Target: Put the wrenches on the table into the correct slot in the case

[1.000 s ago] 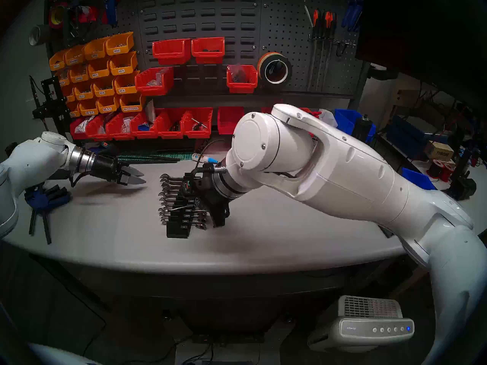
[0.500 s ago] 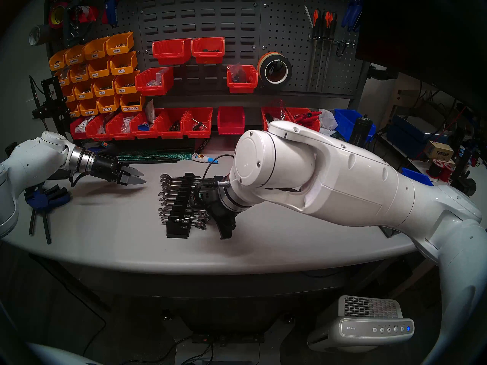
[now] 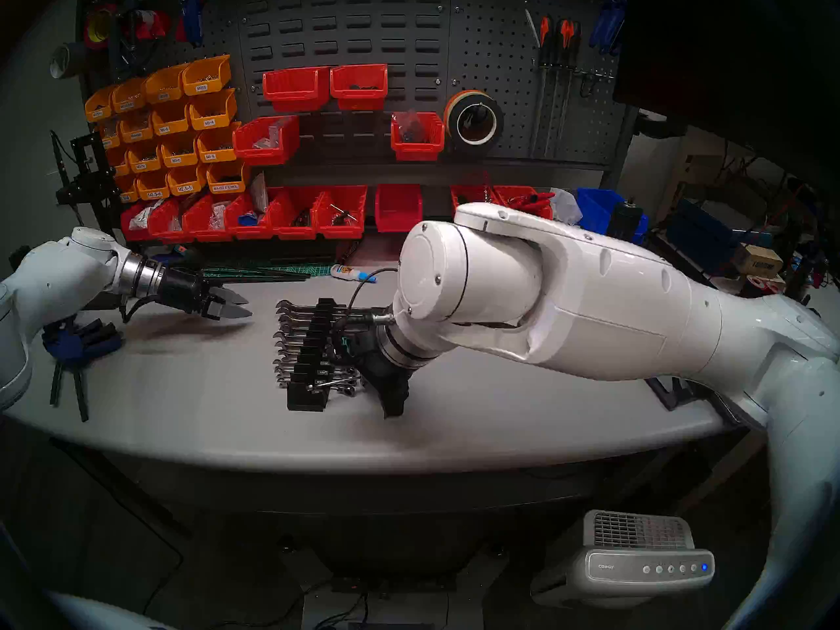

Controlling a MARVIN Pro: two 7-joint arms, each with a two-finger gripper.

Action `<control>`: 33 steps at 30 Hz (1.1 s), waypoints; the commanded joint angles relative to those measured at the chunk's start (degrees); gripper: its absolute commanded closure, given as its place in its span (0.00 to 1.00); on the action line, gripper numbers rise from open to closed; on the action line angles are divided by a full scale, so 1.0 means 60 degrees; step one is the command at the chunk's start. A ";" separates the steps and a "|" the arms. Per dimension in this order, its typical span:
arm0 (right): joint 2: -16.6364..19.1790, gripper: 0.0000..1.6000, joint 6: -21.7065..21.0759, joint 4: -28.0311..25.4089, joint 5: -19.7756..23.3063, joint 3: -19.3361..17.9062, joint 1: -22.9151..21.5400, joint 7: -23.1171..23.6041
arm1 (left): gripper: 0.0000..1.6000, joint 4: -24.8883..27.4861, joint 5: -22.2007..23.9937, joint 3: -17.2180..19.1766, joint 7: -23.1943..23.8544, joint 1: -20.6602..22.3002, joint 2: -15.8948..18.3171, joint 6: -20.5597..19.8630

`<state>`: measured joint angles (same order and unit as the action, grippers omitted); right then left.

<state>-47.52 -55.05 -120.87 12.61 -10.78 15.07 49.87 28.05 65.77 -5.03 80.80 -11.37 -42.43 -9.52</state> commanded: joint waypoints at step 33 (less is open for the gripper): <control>0.0994 1.00 0.0009 0.0965 0.2918 0.0925 -0.1616 0.0769 | 0.00 -0.0027 0.0020 0.0095 0.0020 0.0258 -0.0021 0.0006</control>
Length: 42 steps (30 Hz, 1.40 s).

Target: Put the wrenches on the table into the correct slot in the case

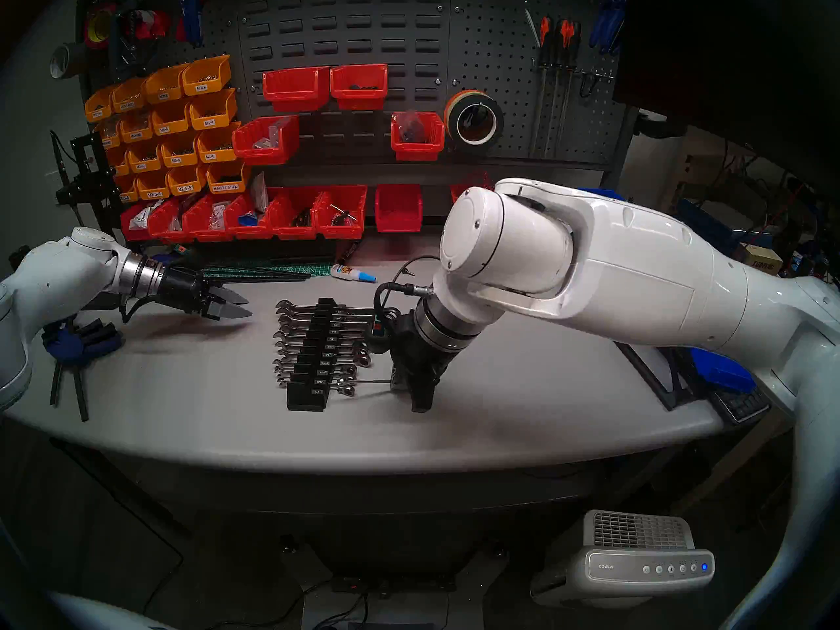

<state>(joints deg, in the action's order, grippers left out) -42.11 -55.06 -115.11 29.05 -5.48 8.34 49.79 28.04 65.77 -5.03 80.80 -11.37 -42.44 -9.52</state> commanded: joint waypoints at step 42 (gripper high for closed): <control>0.0828 1.00 0.0447 -0.0474 0.0063 -0.0042 -0.0208 -0.1175 | 0.00 -0.0032 0.0020 0.0094 0.0023 0.0258 -0.0023 0.0007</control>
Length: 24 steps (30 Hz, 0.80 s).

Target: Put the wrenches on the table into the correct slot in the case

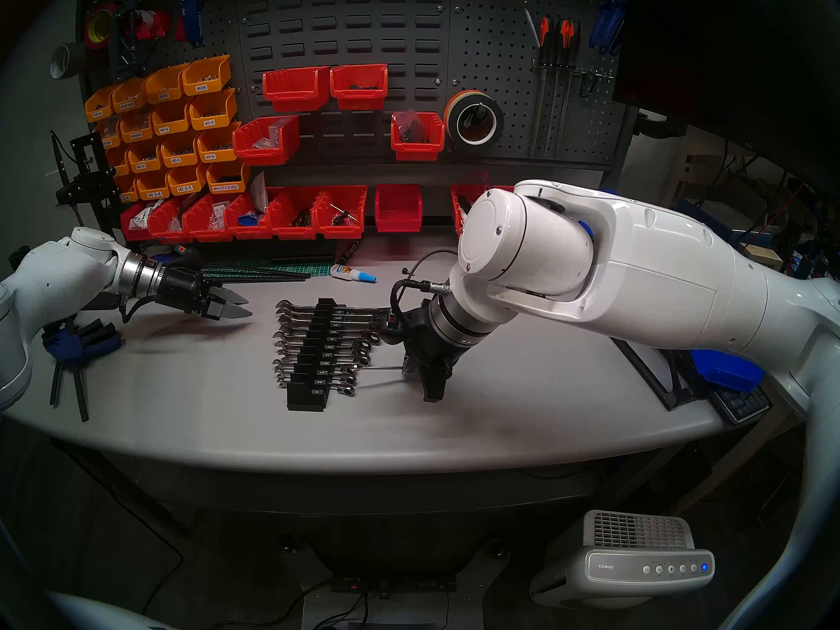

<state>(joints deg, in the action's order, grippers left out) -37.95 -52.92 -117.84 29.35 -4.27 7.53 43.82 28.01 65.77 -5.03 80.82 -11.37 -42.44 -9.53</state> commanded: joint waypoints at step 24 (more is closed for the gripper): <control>0.0228 1.00 0.0118 -0.0034 0.0203 -0.0230 0.0096 -0.0793 | 0.00 -0.0030 0.0020 0.0095 0.0022 0.0258 -0.0023 0.0008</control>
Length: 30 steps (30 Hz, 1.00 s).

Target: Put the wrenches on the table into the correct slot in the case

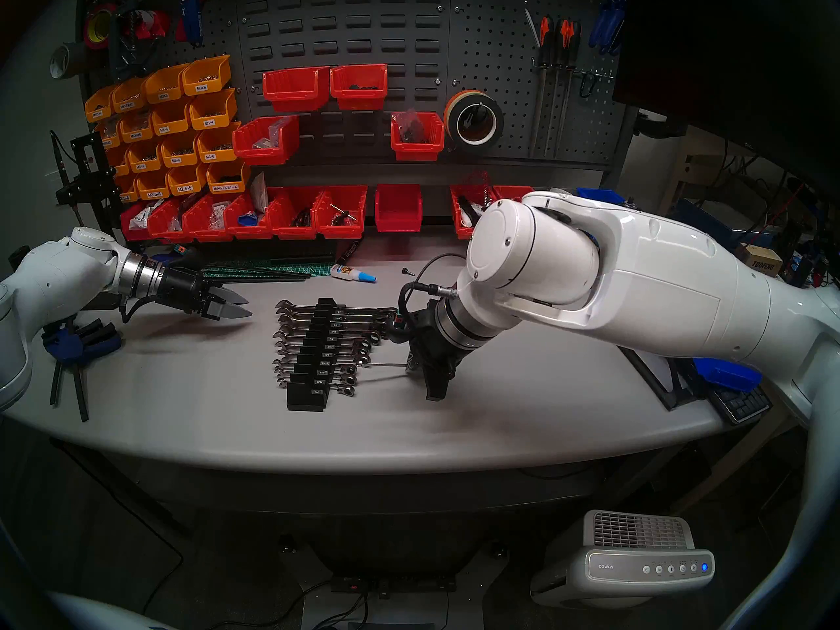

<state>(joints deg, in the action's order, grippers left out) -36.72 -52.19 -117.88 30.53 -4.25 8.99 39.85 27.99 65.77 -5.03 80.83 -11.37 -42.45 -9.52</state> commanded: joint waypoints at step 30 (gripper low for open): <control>0.0034 1.00 0.0018 -0.0036 0.0105 -0.0159 -0.0207 -0.0228 | 0.00 -0.0027 0.0020 0.0095 0.0020 0.0258 -0.0022 0.0008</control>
<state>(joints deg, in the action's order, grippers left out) -36.46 -52.00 -117.98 31.32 -3.96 9.01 38.87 27.97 65.77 -5.03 80.84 -11.37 -42.47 -9.53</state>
